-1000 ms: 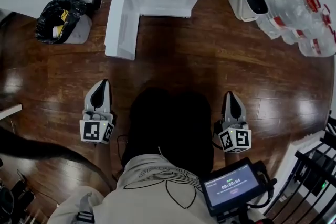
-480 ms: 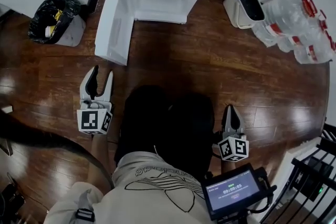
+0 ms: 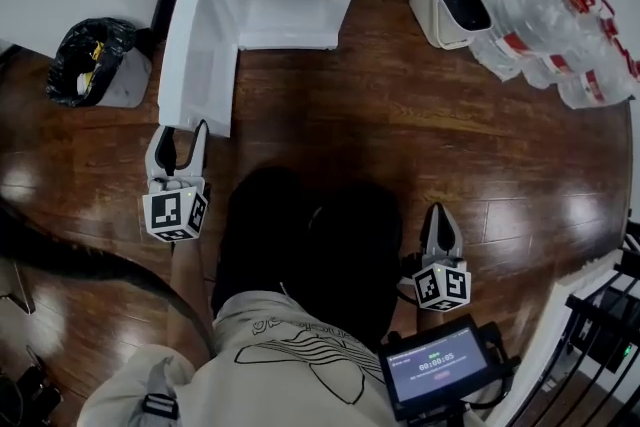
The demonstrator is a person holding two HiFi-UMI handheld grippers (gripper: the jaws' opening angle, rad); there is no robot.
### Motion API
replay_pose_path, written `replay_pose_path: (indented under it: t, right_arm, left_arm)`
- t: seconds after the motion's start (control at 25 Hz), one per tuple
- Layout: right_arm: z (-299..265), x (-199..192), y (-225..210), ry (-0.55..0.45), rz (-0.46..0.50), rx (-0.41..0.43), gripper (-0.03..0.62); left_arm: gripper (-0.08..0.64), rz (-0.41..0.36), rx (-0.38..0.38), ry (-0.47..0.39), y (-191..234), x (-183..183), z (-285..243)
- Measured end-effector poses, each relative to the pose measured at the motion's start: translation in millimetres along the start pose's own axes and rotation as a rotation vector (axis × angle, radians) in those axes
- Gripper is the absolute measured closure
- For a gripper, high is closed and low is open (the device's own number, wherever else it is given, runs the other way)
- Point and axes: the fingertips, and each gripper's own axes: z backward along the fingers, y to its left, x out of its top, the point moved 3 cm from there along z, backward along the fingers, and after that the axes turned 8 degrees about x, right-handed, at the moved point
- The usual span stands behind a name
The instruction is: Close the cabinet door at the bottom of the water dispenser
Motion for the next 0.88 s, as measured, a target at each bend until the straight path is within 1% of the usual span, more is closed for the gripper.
replay_pose_path:
  t: [0.08, 0.12, 0.2, 0.28, 0.36, 0.4, 0.44, 0.52, 0.6, 0.68, 0.76, 0.88]
  right_arm:
    - [4, -3, -7, -0.002, -0.009, -0.021, 0.589]
    - [5, -5, -10, 0.0, -0.01, -0.029, 0.589]
    - [8, -8, -14, 0.007, -0.009, -0.048, 0.589]
    - [13, -11, -16, 0.012, -0.018, -0.069, 0.589]
    - [13, -11, -17, 0.009, -0.025, -0.075, 0.589]
    - [12, -10, -17, 0.004, -0.023, -0.069, 0.589]
    - [11, -8, -17, -0.001, -0.019, -0.057, 0.589]
    - [6, -8, -17, -0.006, -0.013, -0.029, 0.589]
    - [-8, -12, -14, 0.013, -0.019, 0.013, 0.588]
    - [-37, -17, 0, 0.047, -0.03, 0.107, 0.58]
    - [-76, -18, 25, 0.081, -0.02, 0.235, 0.356]
    - [-139, -3, 68, 0.072, 0.05, 0.378, 0.353]
  left_arm:
    - [0.364, 0.021, -0.027, 0.004, -13, 3, -4]
    - [0.356, 0.018, -0.059, 0.006, -24, 5, -6]
    - [0.359, 0.003, -0.167, 0.0, -57, 9, -11]
    - [0.394, 0.006, -0.291, -0.033, -97, 12, -16]
    - [0.479, 0.067, -0.39, -0.07, -132, 16, -24]
    - [0.481, 0.098, -0.426, -0.082, -146, 19, -27]
    - [0.48, 0.109, -0.449, -0.087, -156, 20, -28]
    - [0.48, 0.077, -0.46, -0.075, -164, 23, -26]
    - [0.48, 0.045, -0.44, -0.043, -153, 21, -19]
    - [0.483, 0.013, -0.398, -0.006, -128, 12, -10]
    - [0.483, -0.025, -0.337, 0.027, -97, 2, 3]
    - [0.483, -0.061, -0.25, 0.08, -56, -11, 31]
